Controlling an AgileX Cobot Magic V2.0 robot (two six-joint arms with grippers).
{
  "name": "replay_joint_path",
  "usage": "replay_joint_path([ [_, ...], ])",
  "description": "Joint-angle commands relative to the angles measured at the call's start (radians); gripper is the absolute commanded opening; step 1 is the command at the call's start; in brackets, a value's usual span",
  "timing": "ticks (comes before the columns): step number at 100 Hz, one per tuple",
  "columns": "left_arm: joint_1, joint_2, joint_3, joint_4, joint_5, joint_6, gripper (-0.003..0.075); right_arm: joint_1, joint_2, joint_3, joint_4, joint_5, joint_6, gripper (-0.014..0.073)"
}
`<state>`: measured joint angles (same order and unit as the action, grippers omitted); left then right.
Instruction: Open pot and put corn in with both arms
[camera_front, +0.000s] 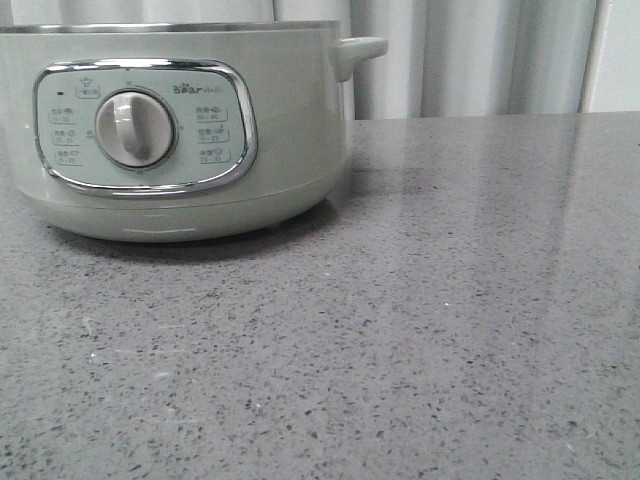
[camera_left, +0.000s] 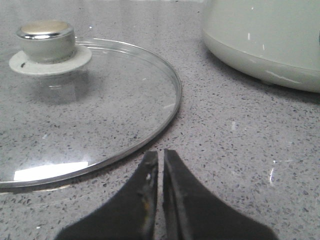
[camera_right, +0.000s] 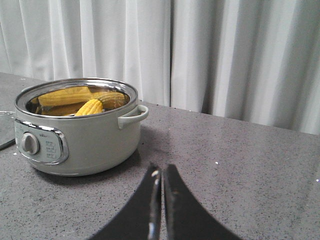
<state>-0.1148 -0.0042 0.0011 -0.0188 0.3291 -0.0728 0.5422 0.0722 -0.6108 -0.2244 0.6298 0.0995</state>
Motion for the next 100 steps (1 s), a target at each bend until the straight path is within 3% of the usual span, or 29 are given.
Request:
replay_joint_path([
  [1,-0.004,-0.033,0.024,-0.013,-0.029,-0.009,-0.0018,-0.005,0.018,-0.020,-0.021,-0.078,-0.001,-0.0050],
  [86,-0.004,-0.033,0.024,-0.013,-0.029,-0.009,-0.0018,-0.005,0.018,-0.014,-0.021,-0.078,-0.001,-0.0050],
  [100,-0.004,-0.033,0.024,-0.013,-0.029,-0.009,-0.0018,-0.052,0.018,0.040,-0.076,-0.089,-0.001,-0.0050],
])
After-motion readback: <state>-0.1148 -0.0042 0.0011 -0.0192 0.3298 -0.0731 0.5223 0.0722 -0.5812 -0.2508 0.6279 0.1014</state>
